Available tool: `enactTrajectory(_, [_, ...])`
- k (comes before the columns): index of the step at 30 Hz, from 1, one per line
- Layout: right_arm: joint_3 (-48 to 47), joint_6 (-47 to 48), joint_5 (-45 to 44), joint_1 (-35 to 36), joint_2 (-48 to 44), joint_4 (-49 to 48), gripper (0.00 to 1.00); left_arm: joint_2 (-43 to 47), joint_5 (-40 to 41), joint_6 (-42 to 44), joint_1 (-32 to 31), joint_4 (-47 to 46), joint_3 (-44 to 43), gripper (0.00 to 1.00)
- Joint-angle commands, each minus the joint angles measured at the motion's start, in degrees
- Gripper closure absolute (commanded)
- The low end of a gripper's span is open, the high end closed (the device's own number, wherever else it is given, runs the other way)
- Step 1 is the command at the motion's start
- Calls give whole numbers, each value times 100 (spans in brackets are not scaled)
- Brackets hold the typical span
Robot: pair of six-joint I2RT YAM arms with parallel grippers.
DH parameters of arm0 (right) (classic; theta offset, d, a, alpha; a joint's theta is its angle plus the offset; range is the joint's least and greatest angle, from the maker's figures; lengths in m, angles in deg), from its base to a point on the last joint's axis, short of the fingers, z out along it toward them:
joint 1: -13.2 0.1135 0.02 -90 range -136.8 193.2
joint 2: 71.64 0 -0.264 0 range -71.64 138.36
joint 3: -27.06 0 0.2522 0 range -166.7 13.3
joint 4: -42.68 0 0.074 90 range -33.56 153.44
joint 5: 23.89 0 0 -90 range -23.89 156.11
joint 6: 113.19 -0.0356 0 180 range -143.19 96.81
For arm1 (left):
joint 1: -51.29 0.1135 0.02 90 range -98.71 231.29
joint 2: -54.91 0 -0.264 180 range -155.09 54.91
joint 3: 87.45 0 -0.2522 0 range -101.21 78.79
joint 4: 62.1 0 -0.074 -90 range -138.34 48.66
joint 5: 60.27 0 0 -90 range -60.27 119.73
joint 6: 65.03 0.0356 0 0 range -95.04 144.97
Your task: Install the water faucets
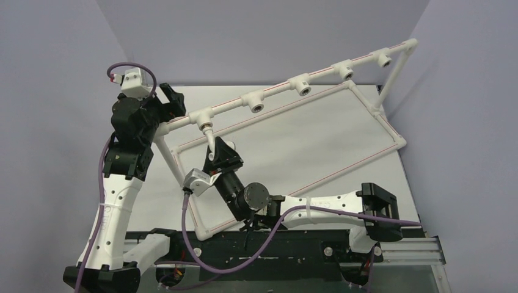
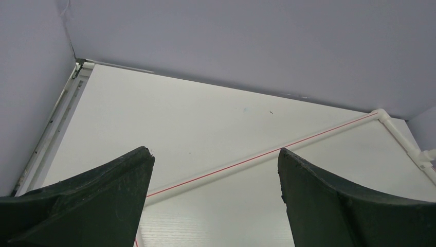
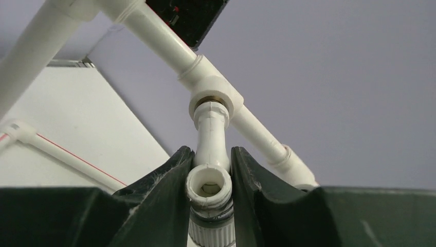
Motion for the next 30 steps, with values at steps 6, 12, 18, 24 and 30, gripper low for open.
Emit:
enactTrajectory(6, [-134, -3099, -723, 93, 36, -2296, 100, 265, -293, -43, 5, -108, 124, 11])
enactTrajectory(12, [-67, -4473, -1240, 91, 45, -2624, 100, 369, -262, -52, 13, -232, 224, 11])
enactTrajectory(18, [20, -6147, -1610, 94, -4, -2546, 100, 449, -363, -155, 118, -451, 394, 10])
enactTrajectory(24, [207, -7670, -1877, 99, -195, -2446, 100, 400, -1214, -718, 804, -1013, 778, 10])
enactTrajectory(30, [376, -8968, -2058, 85, -288, -2382, 100, 331, -1558, -870, 1201, -1201, 885, 11])
